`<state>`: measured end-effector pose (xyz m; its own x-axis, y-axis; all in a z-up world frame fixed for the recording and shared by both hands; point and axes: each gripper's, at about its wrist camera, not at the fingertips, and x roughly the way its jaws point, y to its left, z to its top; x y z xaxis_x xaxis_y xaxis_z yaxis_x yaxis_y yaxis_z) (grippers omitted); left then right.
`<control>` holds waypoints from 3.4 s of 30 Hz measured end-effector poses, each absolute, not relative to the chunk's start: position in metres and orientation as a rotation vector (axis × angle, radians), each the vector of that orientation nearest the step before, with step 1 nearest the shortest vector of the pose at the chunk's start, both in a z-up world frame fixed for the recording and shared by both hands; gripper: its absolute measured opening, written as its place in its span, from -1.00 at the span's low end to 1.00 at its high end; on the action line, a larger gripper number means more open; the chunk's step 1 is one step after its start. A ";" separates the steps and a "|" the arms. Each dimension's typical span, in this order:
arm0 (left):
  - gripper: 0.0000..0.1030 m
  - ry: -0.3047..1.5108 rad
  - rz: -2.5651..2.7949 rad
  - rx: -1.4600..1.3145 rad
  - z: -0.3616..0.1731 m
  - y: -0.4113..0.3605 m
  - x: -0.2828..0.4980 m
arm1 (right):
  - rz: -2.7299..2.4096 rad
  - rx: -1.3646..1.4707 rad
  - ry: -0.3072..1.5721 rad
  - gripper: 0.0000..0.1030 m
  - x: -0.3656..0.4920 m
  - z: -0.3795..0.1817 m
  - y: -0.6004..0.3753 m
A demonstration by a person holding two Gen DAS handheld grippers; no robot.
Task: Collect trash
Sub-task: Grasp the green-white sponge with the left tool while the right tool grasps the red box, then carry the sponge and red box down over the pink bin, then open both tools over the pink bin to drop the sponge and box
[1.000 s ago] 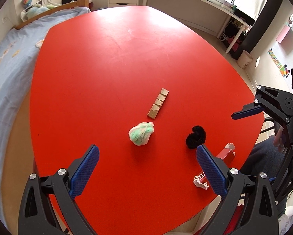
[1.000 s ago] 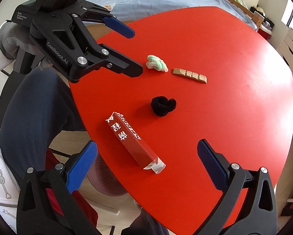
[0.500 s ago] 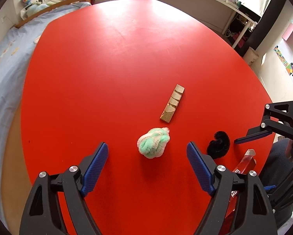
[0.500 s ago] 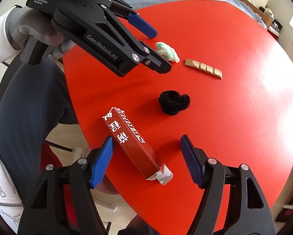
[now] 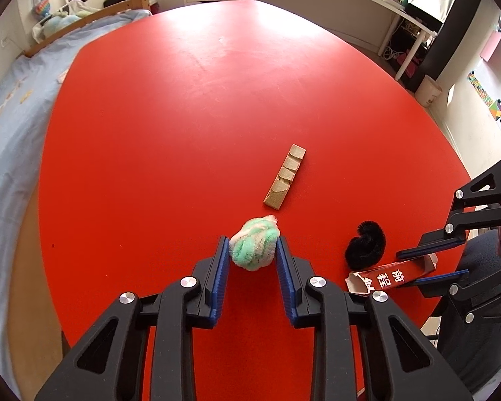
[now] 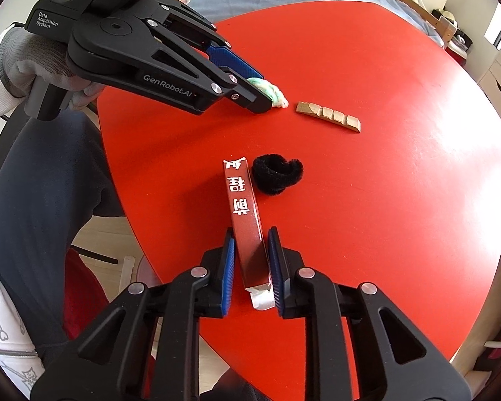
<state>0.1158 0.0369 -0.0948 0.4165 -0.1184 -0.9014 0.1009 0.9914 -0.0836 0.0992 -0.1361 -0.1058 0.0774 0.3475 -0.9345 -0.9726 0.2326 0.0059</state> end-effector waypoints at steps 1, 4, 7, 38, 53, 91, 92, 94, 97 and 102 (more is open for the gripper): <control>-0.55 1.133 -0.138 -0.017 -0.095 0.037 0.116 | 1.162 -0.796 1.018 -0.69 0.099 -0.106 -0.136; -0.58 1.131 -0.140 -0.016 -0.095 0.036 0.115 | 1.158 -0.795 1.018 -0.70 0.099 -0.106 -0.136; -0.59 1.125 -0.138 -0.020 -0.093 0.036 0.114 | 1.150 -0.787 1.020 -0.72 0.098 -0.106 -0.137; -0.59 0.938 -0.156 -0.052 -0.015 0.003 0.018 | 1.015 -0.448 0.924 -0.72 0.061 -0.040 -0.194; -0.59 0.875 -0.181 -0.071 0.005 -0.019 -0.044 | 0.985 -0.381 0.856 -0.71 0.006 -0.012 -0.231; 0.27 0.966 -0.245 -0.148 -0.030 -0.034 -0.083 | 1.008 -0.328 0.969 0.54 -0.037 -0.047 -0.250; 0.58 0.956 -0.230 -0.155 -0.030 -0.031 -0.084 | 0.995 -0.315 0.957 0.68 -0.035 -0.046 -0.252; 0.74 0.951 -0.206 -0.160 -0.029 -0.026 -0.084 | 0.974 -0.305 0.961 0.89 -0.032 -0.048 -0.255; 0.83 0.956 -0.183 -0.163 -0.030 -0.021 -0.084 | 0.952 -0.316 0.972 0.95 -0.029 -0.052 -0.257; 0.85 0.962 -0.167 -0.181 -0.033 -0.018 -0.085 | 0.928 -0.293 0.987 0.95 -0.024 -0.055 -0.261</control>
<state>-0.0848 -0.0182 -0.0333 0.5613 -0.2207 -0.7976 0.0608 0.9722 -0.2262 -0.0237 -0.2611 -0.0555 0.2200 0.5349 -0.8158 -0.7811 0.5975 0.1812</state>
